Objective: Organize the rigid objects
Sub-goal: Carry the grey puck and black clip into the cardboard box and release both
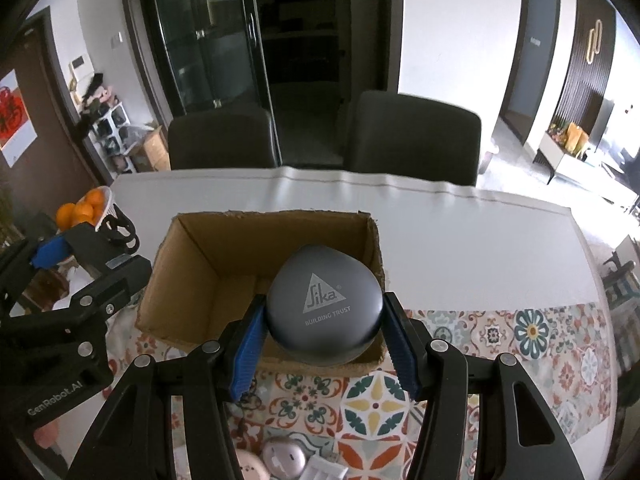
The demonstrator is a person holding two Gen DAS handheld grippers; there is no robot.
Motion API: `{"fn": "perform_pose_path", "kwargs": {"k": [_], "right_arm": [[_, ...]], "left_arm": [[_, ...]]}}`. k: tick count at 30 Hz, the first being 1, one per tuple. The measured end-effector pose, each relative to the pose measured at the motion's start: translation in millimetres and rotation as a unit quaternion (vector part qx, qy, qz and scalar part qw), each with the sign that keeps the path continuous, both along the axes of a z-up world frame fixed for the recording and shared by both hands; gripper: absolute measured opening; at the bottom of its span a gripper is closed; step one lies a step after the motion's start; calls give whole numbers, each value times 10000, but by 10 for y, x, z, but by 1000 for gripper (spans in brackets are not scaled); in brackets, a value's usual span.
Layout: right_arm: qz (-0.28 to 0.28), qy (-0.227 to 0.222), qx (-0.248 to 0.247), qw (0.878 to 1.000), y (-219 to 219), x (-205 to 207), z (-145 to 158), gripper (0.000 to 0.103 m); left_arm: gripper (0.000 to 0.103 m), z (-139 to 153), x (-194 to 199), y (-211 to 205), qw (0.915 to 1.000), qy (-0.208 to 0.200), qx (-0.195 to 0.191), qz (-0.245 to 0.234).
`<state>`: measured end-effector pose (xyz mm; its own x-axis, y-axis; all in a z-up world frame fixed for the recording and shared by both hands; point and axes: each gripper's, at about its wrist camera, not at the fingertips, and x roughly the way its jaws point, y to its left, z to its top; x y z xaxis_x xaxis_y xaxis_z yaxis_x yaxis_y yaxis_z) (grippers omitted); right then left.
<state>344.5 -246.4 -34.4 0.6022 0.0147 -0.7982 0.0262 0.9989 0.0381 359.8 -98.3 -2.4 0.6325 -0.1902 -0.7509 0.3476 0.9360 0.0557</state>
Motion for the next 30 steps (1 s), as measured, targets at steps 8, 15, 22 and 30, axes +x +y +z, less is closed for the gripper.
{"fn": "perform_pose_path", "kwargs": {"k": [8, 15, 22, 30], "right_arm": [[68, 615, 176, 9979, -46, 338, -259, 57], [116, 1056, 182, 9942, -67, 494, -513, 57], [130, 1227, 198, 9922, -81, 562, -648, 57], [183, 1245, 156, 9919, -81, 596, -679, 57]], "left_arm": [[73, -247, 377, -79, 9978, 636, 174, 18], [73, -487, 520, -89, 9938, 1086, 246, 67], [73, -586, 522, -120, 9928, 1150, 323, 96], [82, -590, 498, -69, 9922, 1064, 547, 356]]}}
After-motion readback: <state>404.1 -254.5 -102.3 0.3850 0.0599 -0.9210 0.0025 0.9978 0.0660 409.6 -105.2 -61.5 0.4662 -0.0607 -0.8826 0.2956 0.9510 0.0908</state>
